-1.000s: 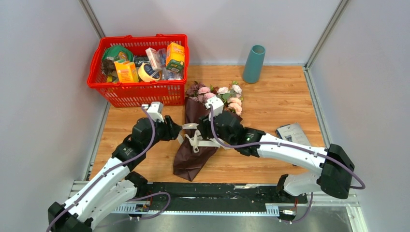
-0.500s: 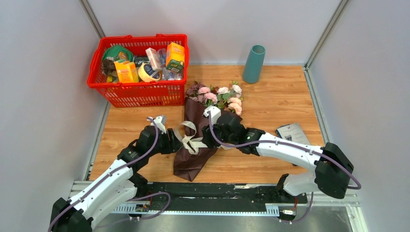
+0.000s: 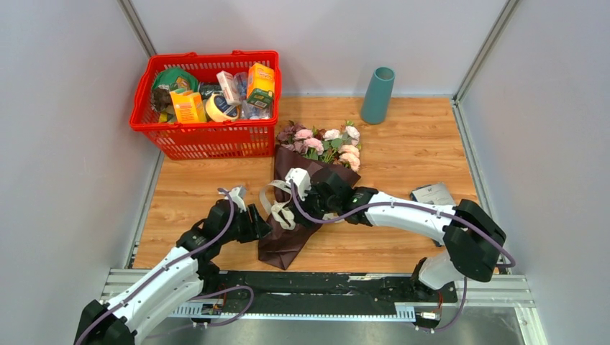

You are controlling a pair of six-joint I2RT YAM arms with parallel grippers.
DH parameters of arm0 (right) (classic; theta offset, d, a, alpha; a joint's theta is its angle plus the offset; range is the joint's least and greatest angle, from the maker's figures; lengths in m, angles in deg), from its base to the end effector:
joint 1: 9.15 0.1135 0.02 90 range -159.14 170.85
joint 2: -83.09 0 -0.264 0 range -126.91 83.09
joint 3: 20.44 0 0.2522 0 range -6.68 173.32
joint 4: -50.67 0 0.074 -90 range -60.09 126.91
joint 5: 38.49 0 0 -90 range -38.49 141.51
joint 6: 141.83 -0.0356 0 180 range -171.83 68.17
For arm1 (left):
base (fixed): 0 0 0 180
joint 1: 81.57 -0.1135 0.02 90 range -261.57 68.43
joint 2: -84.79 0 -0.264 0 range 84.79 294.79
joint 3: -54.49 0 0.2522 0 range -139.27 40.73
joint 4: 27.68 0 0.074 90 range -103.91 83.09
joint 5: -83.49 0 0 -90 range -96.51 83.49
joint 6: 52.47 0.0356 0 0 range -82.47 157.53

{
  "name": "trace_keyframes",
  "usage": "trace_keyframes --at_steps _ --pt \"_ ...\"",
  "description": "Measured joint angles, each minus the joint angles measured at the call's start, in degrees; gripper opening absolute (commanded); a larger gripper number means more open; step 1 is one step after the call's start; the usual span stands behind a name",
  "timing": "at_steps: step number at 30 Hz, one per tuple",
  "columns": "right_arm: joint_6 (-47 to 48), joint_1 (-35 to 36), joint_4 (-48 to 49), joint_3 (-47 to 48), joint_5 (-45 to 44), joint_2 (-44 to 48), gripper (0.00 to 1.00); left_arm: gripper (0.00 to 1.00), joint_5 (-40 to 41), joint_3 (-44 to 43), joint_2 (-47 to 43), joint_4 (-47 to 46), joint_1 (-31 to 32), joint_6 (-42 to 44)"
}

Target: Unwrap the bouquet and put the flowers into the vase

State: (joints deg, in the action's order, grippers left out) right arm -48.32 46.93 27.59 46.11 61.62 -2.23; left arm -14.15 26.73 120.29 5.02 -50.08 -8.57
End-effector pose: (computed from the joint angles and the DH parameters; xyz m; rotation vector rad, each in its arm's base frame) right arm 0.1725 0.2678 0.2227 -1.2644 2.0188 0.6597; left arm 0.1153 -0.0762 0.1620 -0.2336 2.4090 -0.8256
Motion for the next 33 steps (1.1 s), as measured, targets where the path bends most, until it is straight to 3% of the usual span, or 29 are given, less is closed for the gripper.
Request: trace_keyframes --at_steps 10,12,15,17,21,27,33 --pt "3.7 0.0 0.2 0.0 -1.2 -5.5 0.63 0.54 -0.2 1.3 1.6 -2.6 0.0 -0.1" --pt "4.1 0.0 0.1 0.0 -2.1 -6.4 0.56 0.53 -0.6 1.3 2.1 -3.1 0.0 0.0" --pt "4.3 0.2 0.2 0.0 -4.0 -6.6 0.34 0.49 -1.5 1.6 2.3 -4.6 0.0 -0.1" --pt "4.4 0.4 0.2 0.1 -5.8 -6.6 0.23 0.44 -2.1 2.1 2.3 -5.6 0.0 -0.3" --pt "3.9 1.2 0.2 0.1 -10.0 -6.4 0.12 0.35 -2.9 3.3 2.5 -7.1 0.0 -1.3" --pt "3.1 1.7 0.8 0.1 -12.8 -2.6 0.0 0.02 -4.0 4.6 2.6 -8.9 0.0 -2.3" --pt "-1.9 1.9 1.8 0.1 -18.8 0.3 0.0 0.0 -4.0 4.8 2.4 -9.3 0.0 -3.3"
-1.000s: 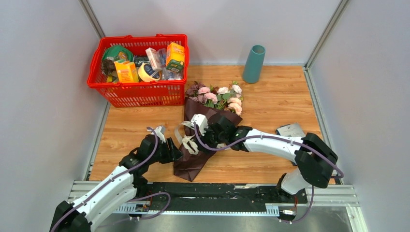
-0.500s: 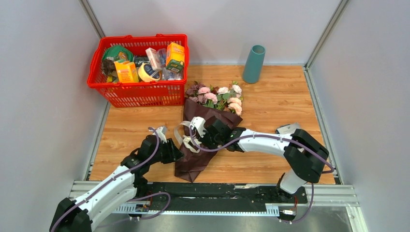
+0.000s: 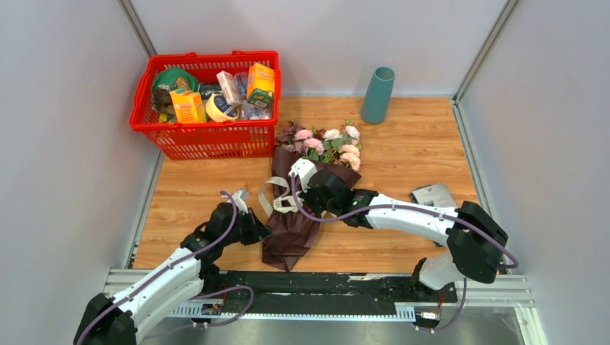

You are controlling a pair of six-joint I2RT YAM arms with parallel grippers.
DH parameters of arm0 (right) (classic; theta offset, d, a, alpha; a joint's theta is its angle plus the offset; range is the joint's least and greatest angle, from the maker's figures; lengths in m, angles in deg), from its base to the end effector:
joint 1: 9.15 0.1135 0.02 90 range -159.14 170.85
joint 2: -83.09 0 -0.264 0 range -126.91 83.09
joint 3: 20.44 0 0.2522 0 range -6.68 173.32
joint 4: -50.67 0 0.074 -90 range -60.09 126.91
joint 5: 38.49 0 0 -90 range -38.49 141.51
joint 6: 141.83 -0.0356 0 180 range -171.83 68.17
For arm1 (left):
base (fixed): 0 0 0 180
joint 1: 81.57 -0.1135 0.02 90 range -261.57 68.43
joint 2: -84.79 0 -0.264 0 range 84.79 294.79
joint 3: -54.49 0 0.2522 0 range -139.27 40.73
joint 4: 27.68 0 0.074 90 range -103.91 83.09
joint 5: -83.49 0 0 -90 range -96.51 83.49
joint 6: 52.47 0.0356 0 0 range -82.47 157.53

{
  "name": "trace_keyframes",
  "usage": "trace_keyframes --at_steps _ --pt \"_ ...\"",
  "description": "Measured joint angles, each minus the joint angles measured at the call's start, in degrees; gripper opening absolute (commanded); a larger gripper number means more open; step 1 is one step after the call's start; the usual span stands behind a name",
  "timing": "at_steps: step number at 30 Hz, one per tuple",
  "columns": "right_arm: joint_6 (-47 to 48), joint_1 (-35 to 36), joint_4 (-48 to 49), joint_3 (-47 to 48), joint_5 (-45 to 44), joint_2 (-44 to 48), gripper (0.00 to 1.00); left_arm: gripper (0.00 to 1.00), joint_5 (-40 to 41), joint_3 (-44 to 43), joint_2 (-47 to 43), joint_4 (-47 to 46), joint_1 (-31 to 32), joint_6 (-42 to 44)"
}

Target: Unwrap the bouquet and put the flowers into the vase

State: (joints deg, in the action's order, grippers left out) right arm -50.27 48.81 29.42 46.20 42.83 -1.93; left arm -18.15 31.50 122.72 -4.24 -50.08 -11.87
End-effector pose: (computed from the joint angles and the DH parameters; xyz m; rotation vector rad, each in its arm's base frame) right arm 0.1746 0.2688 0.2273 -1.0592 2.0162 0.3535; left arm 0.1163 -0.0797 0.1432 -0.2581 2.4021 -0.9443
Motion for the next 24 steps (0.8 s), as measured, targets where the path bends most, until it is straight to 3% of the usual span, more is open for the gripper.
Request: trace_keyframes --at_steps 11,17,24 --pt "-14.8 0.0 0.2 -2.3 -25.9 9.1 0.04 0.0 3.3 0.0 -1.1 3.3 0.0 -1.1" --pt "-22.0 0.0 3.1 -8.1 -43.3 13.4 0.13 0.0 4.2 0.0 -1.2 4.6 0.0 -1.8" --pt "-24.9 -0.4 4.0 -9.9 -57.0 12.1 0.36 0.0 4.3 0.0 -2.8 5.7 0.0 -2.7"
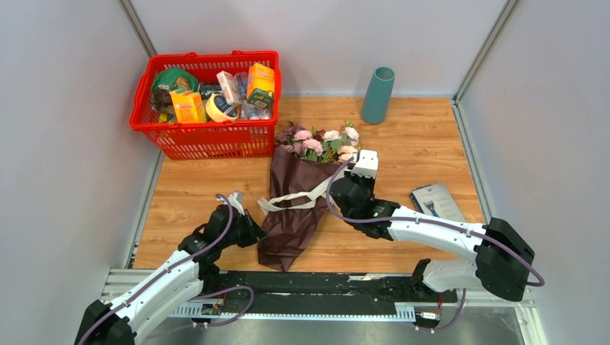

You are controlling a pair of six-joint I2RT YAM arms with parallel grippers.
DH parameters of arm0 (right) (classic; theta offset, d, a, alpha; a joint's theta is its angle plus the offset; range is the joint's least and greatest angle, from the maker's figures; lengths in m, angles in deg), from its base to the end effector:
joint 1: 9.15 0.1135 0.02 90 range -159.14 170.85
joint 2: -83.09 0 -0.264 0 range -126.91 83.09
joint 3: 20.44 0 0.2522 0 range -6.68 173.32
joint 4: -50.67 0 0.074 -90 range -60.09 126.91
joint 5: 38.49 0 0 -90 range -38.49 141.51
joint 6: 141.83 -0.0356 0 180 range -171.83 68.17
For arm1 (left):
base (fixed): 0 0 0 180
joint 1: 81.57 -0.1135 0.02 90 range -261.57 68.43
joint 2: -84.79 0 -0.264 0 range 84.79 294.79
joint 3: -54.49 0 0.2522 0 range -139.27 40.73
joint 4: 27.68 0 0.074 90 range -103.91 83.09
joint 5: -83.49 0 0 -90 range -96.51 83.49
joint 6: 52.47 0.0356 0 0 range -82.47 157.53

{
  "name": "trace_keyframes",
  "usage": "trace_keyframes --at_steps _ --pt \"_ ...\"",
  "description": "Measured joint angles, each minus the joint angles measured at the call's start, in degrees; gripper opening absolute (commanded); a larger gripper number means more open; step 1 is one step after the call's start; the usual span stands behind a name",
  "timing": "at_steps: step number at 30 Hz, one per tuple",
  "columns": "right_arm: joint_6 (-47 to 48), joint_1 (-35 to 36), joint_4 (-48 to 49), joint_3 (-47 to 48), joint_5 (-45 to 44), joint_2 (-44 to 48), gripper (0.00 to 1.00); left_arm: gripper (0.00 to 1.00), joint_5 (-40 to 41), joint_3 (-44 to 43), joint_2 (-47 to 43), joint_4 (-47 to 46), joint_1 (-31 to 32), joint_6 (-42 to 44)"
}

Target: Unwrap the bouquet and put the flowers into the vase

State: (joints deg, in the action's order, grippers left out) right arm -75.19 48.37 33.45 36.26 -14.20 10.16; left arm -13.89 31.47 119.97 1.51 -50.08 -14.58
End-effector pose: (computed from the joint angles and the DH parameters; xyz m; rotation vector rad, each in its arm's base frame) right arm 0.1663 0.2007 0.2465 0.0654 1.8050 -0.2433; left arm 0.1109 -0.0733 0.1403 -0.3688 2.4271 -0.8573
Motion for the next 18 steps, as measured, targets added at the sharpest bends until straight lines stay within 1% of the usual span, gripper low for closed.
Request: trace_keyframes --at_steps 2,5,8,18 --pt "-1.6 -0.7 0.6 -0.9 -3.2 0.0 0.41 0.0 0.1 0.0 -0.7 0.3 0.0 -0.3" --pt "-3.7 -3.0 0.2 -2.6 -5.5 0.1 0.45 0.0 0.3 0.0 -1.3 0.9 0.0 -0.3" --pt "-5.6 -6.5 -2.3 -3.1 -6.4 1.0 0.48 0.0 0.4 0.0 -1.7 1.5 0.0 -0.3" --pt "-5.6 -21.6 -4.5 -1.7 -4.3 11.2 0.51 0.0 0.7 0.0 -1.8 1.8 0.0 -0.3"
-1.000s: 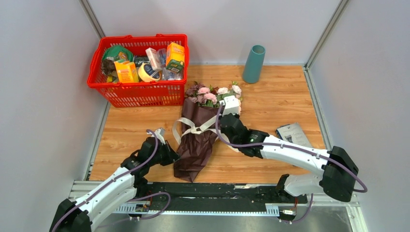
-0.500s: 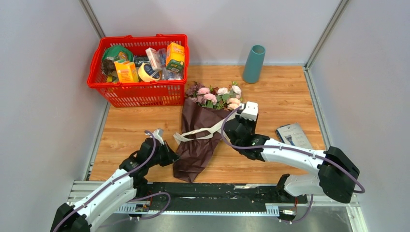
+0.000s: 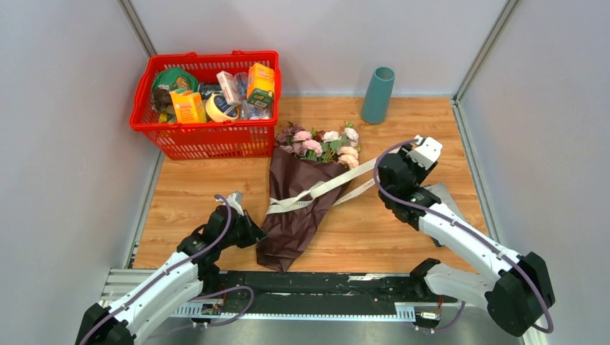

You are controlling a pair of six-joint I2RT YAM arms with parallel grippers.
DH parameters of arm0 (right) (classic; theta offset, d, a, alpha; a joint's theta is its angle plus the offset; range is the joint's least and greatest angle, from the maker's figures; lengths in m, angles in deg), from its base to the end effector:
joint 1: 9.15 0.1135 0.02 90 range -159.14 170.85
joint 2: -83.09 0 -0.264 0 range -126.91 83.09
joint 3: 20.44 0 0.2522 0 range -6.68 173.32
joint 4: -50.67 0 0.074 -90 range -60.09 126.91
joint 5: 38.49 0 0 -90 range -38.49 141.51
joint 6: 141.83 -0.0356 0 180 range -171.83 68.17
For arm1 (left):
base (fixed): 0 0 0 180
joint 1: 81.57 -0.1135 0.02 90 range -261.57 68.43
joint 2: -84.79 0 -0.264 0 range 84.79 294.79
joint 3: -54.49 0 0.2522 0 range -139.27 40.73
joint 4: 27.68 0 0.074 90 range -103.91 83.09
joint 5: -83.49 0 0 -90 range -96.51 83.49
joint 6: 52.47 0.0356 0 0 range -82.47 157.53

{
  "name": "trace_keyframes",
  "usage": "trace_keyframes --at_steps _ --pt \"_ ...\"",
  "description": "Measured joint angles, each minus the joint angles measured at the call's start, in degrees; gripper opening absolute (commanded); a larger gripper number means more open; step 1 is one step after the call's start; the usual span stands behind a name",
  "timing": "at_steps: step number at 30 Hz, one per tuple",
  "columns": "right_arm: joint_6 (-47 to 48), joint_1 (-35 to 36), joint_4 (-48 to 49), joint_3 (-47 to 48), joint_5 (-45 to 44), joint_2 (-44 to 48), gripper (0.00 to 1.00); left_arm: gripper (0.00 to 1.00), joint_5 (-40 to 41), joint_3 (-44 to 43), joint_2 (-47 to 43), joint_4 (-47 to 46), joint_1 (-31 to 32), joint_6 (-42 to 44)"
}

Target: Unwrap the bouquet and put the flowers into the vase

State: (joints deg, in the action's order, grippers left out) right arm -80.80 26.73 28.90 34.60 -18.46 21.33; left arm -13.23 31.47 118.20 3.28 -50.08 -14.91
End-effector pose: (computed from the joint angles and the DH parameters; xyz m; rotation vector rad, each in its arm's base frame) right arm 0.1989 0.1026 0.2755 0.5759 1.6581 -0.4402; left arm 0.1085 -0.0713 0.1411 -0.3817 2.4224 -0.8480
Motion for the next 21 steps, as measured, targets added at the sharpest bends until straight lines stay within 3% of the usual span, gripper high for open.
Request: trace_keyframes --at_steps 7,10,15,21 --pt "1.7 -9.0 -1.8 1.7 1.6 5.8 0.51 0.0 0.5 0.0 0.0 0.8 0.0 0.0" --pt "2.5 -12.0 -2.6 2.7 3.0 9.2 0.43 0.0 0.6 0.0 -0.1 1.1 0.0 0.0" --pt "6.0 -13.3 -2.6 5.7 7.1 11.9 0.0 0.0 0.9 0.0 -0.5 1.5 0.0 0.0" --pt "11.7 -13.5 -2.4 10.3 16.2 11.3 0.0 0.0 1.3 0.0 -0.6 1.9 0.0 0.1"
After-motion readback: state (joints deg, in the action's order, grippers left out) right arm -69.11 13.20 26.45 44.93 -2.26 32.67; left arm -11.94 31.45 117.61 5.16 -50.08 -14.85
